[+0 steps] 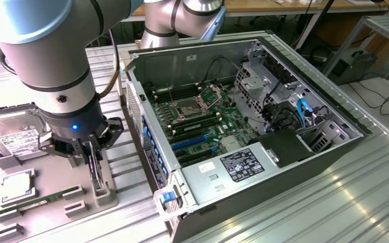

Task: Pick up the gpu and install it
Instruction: 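Pick up the gpu and move the gpu toward the slot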

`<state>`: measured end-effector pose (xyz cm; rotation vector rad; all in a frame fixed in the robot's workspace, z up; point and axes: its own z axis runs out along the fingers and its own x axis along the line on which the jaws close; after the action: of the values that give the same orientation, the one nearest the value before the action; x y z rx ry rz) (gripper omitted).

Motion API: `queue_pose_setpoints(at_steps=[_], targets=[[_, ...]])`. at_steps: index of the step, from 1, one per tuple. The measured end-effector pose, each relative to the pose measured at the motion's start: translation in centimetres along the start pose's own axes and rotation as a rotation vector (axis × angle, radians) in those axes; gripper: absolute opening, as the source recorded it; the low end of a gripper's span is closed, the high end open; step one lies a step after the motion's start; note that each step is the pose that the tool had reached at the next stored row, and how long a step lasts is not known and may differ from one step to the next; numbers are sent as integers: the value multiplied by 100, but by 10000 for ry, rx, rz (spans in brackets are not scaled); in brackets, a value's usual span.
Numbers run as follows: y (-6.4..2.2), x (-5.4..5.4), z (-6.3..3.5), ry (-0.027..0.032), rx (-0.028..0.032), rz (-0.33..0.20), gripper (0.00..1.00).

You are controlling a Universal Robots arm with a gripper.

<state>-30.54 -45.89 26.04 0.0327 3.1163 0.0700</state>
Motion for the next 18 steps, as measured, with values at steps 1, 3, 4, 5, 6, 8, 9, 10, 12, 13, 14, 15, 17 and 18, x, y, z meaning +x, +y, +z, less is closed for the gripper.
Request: queue_pose_setpoints(at_steps=[1,3,4,5,6,8,9,10,12,13,14,15,17,18], targets=[[1,0,-22,0,1,0,27],[3,-1,-57,0,1,0,27],[3,-2,-70,0,1,0,27],[4,-2,-81,0,0,0,27],[4,-2,-92,0,1,0,27],[5,-3,-114,0,0,0,27],[6,-3,-125,0,0,0,27],[6,-3,-136,0,1,0,27],[7,-4,-159,0,0,0,27],[8,-4,-171,0,1,0,27],[9,-4,-186,0,0,0,27],[9,-5,-199,0,0,0,27],[10,-5,-218,0,0,0,27],[10,-6,-228,0,1,0,27]])
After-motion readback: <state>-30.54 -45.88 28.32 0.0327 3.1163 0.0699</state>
